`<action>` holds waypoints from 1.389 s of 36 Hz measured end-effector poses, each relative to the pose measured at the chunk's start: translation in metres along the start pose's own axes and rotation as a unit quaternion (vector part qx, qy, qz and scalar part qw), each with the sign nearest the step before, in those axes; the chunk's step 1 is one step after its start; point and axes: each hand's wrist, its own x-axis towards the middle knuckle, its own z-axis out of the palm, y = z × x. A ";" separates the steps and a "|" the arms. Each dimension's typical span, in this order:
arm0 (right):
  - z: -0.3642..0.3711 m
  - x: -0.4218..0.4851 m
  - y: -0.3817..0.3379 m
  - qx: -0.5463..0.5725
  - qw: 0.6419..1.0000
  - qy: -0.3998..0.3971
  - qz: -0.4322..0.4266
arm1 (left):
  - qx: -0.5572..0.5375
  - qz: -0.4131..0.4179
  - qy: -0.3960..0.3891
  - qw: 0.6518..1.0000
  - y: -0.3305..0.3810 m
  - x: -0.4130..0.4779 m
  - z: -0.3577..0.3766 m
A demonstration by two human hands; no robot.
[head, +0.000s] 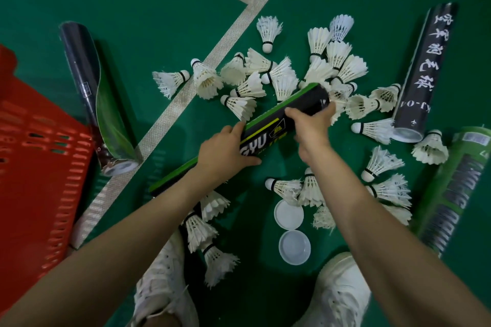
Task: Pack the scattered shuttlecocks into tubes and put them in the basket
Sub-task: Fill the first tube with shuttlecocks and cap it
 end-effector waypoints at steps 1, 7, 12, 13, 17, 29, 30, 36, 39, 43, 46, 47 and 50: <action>0.001 -0.003 0.005 0.012 0.999 -0.022 0.026 | -0.020 -0.009 -0.004 1.000 0.003 0.002 0.001; 0.011 -0.024 0.009 0.017 0.989 -0.139 0.056 | -0.217 0.037 -0.019 0.975 0.012 0.003 -0.001; 0.011 -0.008 -0.007 0.011 0.992 -0.125 0.005 | -0.381 0.057 -0.070 0.920 0.004 -0.012 -0.001; 0.012 -0.005 -0.009 0.012 0.992 -0.125 -0.003 | -0.406 0.041 -0.090 0.909 0.001 -0.015 0.001; 0.017 0.006 -0.016 0.001 0.990 -0.141 0.015 | -0.416 -0.018 -0.153 0.896 -0.009 -0.019 0.009; 0.007 -0.019 0.008 -0.025 0.973 -0.215 0.081 | -0.616 -0.080 -0.060 0.781 0.003 -0.014 0.016; 0.004 -0.021 0.008 -0.026 0.970 -0.229 0.077 | -0.627 -0.084 -0.054 0.773 0.003 -0.012 0.014; -0.001 -0.027 -0.003 -0.034 0.967 -0.250 0.037 | -0.662 -0.099 -0.066 0.740 0.006 -0.011 0.011; -0.006 -0.029 -0.007 -0.028 0.961 -0.274 0.031 | -0.663 -0.115 -0.104 0.733 0.010 -0.010 0.009; -0.017 -0.033 -0.005 -0.045 0.958 -0.282 0.031 | -0.657 -0.104 -0.127 0.735 0.012 -0.006 0.011; -0.029 -0.043 0.004 -0.069 0.956 -0.280 0.049 | -0.667 -0.105 -0.108 0.729 0.015 0.000 0.010; -0.036 -0.046 0.010 -0.068 0.954 -0.285 0.066 | -0.670 -0.105 -0.101 0.727 0.016 0.003 0.009; -0.056 -0.055 0.032 -0.064 0.945 -0.299 0.116 | -0.677 -0.111 -0.089 0.722 0.019 0.015 0.007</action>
